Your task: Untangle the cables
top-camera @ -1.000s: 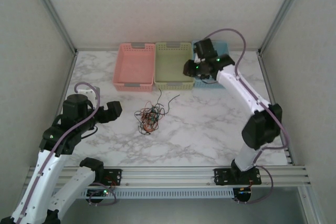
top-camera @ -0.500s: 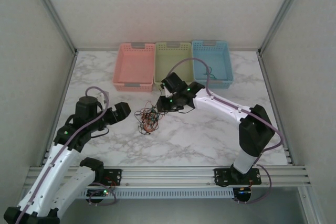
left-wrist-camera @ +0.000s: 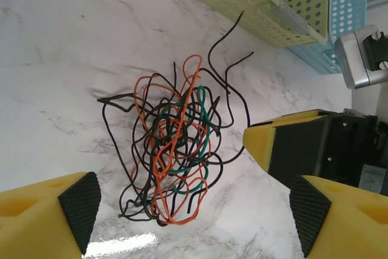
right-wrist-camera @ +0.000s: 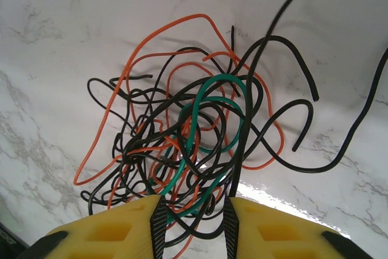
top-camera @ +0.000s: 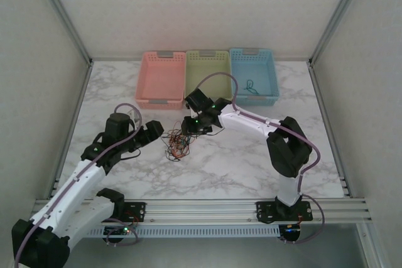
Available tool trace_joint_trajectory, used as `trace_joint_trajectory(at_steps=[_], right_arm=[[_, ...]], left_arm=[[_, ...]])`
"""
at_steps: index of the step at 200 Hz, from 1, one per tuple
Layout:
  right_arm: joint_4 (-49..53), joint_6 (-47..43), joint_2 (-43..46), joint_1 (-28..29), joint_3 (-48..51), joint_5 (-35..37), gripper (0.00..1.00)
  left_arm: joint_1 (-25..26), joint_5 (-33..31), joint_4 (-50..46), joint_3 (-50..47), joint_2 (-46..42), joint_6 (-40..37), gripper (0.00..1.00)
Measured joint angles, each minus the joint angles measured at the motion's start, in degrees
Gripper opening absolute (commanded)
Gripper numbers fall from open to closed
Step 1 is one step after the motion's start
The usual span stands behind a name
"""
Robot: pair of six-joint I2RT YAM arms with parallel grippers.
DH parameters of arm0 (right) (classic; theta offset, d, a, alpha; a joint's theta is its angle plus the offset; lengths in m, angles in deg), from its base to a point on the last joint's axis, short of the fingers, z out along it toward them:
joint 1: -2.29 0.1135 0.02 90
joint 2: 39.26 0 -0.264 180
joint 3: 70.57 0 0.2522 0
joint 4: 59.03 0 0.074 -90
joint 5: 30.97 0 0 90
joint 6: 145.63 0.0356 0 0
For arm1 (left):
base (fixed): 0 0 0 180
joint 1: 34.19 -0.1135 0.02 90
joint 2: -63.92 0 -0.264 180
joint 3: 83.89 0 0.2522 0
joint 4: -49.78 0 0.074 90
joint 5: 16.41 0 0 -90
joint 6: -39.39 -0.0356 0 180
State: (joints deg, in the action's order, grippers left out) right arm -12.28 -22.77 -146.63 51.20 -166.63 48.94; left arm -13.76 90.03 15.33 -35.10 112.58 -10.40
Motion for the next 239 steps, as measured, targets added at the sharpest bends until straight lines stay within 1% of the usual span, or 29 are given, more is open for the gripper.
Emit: trace_joint_trajectory(at_steps=[43,66,74,87,97,142,165,182,194,205,209,213,239], right_arm=[[0.5,0.0,-1.7,0.0,0.0,1.1,0.30],[0.9,0.0,-1.9,0.0,-0.3,1.4,0.29],[0.9,0.0,-2.1,0.0,-0.5,1.5,0.30],[0.9,0.0,-2.3,0.0,-0.6,1.5,0.36],[1.1,0.0,-2.4,0.0,-0.6,1.7,0.38],[2.4,0.0,-2.4,0.0,-0.6,3.7,0.38],[2.5,0.0,-2.4,0.0,-0.6,3.9,0.33],[2.4,0.4,-2.4,0.0,-0.6,3.6,0.27],[2.1,0.5,-2.4,0.0,-0.6,3.1,0.19],[1.5,0.8,-2.4,0.0,-0.6,2.5,0.09],[1.3,1.0,-2.4,0.0,-0.6,2.3,0.03],[1.0,0.8,-2.4,0.0,-0.6,2.0,0.00],[0.0,-0.2,-1.9,0.0,-0.5,0.8,0.00]], left_arm=[[1.6,-0.3,3.5,-0.6,5.0,0.1,0.76],[2.6,-0.5,4.7,-0.6,7.3,-0.1,0.75],[2.8,-0.6,5.2,-0.6,7.8,-0.1,0.75],[3.0,-0.7,5.7,-0.6,8.6,-0.1,0.75],[3.1,-0.8,5.8,-0.6,8.9,-0.1,0.75],[4.3,-2.5,5.6,-0.6,8.9,-1.5,0.74],[4.9,-3.4,5.3,-0.6,8.9,-2.5,0.74],[4.9,-3.5,5.2,-0.6,8.9,-2.7,0.74],[4.9,-3.5,5.2,-0.6,8.9,-2.7,0.74],[5.0,-3.5,5.2,-0.6,9.0,-2.7,0.73],[5.0,-3.5,5.3,-0.6,9.0,-2.7,0.73],[5.0,-3.5,5.3,-0.6,9.1,-2.7,0.73],[5.4,-3.4,5.3,-0.6,9.8,-2.9,0.73]])
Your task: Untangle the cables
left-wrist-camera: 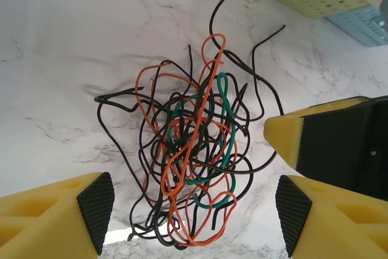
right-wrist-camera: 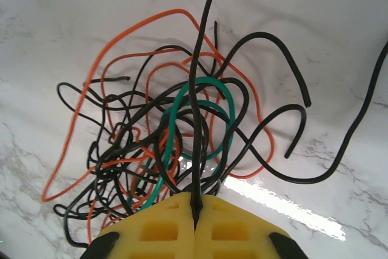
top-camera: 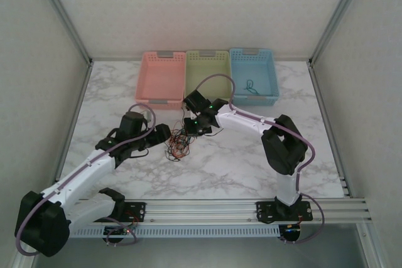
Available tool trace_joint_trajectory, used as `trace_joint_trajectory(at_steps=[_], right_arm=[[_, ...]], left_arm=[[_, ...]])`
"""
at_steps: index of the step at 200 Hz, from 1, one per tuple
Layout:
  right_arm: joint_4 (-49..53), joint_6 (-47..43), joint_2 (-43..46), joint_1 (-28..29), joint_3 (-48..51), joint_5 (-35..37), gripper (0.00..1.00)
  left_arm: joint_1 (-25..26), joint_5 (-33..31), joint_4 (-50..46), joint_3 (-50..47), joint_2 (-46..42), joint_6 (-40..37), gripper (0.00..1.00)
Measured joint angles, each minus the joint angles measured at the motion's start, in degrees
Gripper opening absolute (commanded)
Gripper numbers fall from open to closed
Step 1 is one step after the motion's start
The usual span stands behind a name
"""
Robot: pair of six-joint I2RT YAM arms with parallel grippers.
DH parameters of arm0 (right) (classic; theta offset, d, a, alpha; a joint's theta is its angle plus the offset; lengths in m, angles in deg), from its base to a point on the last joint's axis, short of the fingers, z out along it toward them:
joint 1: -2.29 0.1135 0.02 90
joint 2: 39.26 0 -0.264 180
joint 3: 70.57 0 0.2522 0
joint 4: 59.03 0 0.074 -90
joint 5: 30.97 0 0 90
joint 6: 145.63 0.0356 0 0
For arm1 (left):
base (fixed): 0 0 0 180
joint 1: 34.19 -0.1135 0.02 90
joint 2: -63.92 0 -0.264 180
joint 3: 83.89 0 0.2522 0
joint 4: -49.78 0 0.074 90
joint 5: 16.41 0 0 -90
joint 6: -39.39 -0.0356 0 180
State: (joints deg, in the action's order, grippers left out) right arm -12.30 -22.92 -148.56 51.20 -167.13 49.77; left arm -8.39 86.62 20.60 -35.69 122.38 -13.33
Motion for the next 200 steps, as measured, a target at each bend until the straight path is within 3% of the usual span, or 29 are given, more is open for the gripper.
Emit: trace_joint_trajectory(at_steps=[55,153,200], right_arm=[[-1.1,-1.9,6.5,0.0,3.6,0.0,0.00],[-1.9,-1.9,6.8,0.0,4.9,-1.2,0.00],[-1.9,-2.0,6.8,0.0,4.9,-1.3,0.00]], left_arm=[[2.5,0.0,0.1,1.6,4.2,-1.0,0.63],[5.9,-1.0,0.9,5.0,12.8,-3.0,0.52],[6.0,-1.6,1.7,4.9,13.8,-3.5,0.39]])
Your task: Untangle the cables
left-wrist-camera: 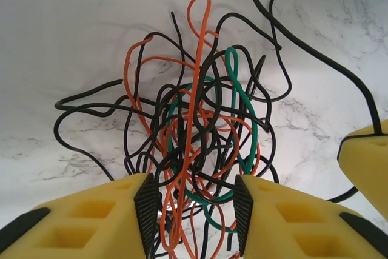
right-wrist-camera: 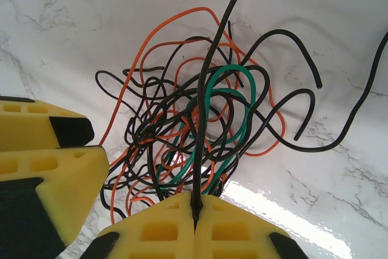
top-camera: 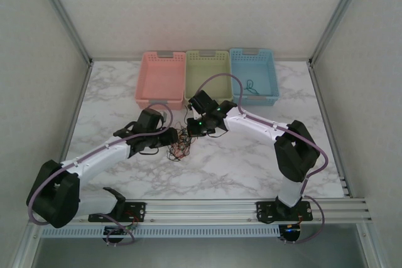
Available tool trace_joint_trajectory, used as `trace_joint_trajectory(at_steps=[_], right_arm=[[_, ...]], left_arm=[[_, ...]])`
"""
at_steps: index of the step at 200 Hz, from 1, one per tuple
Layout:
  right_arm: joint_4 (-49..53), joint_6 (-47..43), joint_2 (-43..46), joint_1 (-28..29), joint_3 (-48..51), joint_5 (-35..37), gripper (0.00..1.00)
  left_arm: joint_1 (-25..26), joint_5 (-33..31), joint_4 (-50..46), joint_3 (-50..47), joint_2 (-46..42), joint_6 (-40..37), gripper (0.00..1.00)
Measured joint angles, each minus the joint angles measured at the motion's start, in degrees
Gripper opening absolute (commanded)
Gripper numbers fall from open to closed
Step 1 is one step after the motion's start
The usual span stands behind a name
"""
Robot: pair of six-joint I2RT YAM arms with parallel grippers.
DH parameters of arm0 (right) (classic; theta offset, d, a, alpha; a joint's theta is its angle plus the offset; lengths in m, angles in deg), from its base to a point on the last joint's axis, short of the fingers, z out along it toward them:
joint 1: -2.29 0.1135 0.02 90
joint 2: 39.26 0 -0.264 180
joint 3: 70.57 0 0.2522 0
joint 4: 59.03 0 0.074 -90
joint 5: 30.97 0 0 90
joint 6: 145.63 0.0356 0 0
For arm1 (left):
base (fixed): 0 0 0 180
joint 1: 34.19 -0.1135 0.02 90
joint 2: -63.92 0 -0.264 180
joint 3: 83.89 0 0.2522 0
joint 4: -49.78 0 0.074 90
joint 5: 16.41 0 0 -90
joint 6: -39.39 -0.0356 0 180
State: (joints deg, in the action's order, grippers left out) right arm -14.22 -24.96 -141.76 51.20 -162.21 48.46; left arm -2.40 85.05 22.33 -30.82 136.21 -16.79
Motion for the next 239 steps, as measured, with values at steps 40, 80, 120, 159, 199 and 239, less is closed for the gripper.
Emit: trace_joint_trajectory(at_steps=[40,80,120,159,199,239], right_arm=[[0.0,0.0,0.0,0.0,0.0,0.0,0.00],[0.0,0.0,0.0,0.0,0.0,0.0,0.00],[0.0,0.1,0.0,0.0,0.0,0.0,0.00],[0.0,0.2,0.0,0.0,0.0,0.0,0.00],[0.0,0.2,0.0,0.0,0.0,0.0,0.00],[0.0,0.2,0.2,0.0,0.2,0.1,0.00]], left_arm=[[0.0,0.0,0.8,0.0,0.8,0.0,0.39],[0.0,0.0,1.8,-0.6,2.1,-0.2,0.31],[0.1,0.0,2.0,-1.2,2.4,-0.5,0.15],[0.1,-0.1,1.8,-1.2,2.0,-0.8,0.01],[0.2,-1.3,-0.3,-1.2,-2.3,-1.0,0.00],[0.3,-3.0,-3.3,-0.9,-7.7,-1.1,0.00]])
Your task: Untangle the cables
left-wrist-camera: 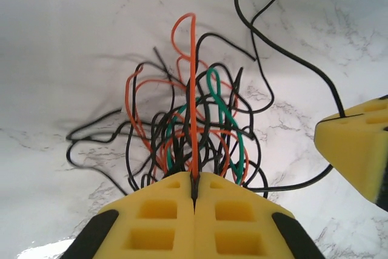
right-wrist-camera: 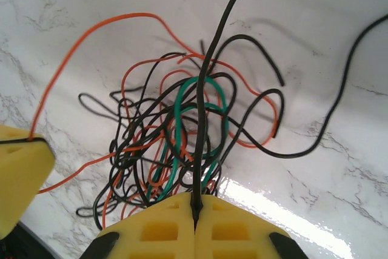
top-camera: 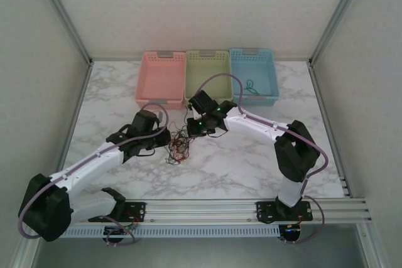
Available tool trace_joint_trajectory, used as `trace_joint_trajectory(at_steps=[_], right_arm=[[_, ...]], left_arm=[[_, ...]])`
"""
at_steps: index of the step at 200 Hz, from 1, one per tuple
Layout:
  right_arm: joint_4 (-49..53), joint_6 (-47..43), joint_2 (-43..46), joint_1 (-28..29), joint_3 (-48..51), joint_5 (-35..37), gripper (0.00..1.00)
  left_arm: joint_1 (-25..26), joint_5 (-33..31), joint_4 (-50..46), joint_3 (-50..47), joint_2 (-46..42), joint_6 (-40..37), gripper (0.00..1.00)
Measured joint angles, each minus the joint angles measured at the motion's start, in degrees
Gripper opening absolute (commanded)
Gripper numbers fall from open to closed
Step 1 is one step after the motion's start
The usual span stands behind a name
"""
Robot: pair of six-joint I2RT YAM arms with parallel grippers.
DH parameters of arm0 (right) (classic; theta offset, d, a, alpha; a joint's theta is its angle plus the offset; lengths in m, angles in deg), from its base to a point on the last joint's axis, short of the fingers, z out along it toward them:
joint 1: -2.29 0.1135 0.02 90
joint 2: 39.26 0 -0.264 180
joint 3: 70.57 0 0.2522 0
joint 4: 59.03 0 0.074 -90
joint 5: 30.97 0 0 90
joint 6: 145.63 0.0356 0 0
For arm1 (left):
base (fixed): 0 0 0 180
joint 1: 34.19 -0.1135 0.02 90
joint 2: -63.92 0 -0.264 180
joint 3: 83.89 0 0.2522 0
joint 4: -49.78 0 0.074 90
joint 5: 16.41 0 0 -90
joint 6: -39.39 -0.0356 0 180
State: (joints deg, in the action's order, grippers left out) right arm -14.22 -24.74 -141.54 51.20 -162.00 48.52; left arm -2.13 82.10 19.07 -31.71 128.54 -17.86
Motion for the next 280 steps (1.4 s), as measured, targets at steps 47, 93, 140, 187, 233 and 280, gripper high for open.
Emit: trace_joint_trajectory(at_steps=[47,93,140,187,233,280], right_arm=[[0.0,0.4,4.3,0.0,2.8,0.5,0.00],[0.2,0.4,8.4,0.0,4.0,1.8,0.00],[2.0,0.4,11.5,0.0,4.0,3.7,0.00],[5.1,-0.7,18.2,0.0,3.5,7.8,0.00],[7.6,-2.5,24.2,0.0,3.5,12.9,0.00],[9.0,-4.2,29.9,0.0,3.5,18.2,0.00]], left_arm=[[0.0,-1.4,-5.0,3.4,-4.7,-0.3,0.00],[0.1,-4.6,-11.1,6.8,-10.8,-1.7,0.00],[0.1,-7.8,-16.1,8.6,-15.0,-2.8,0.00],[0.1,-10.7,-20.3,10.3,-17.6,-4.2,0.00],[0.1,-13.2,-23.2,12.8,-20.4,-4.8,0.00],[0.1,-15.3,-25.0,14.8,-22.3,-5.6,0.00]])
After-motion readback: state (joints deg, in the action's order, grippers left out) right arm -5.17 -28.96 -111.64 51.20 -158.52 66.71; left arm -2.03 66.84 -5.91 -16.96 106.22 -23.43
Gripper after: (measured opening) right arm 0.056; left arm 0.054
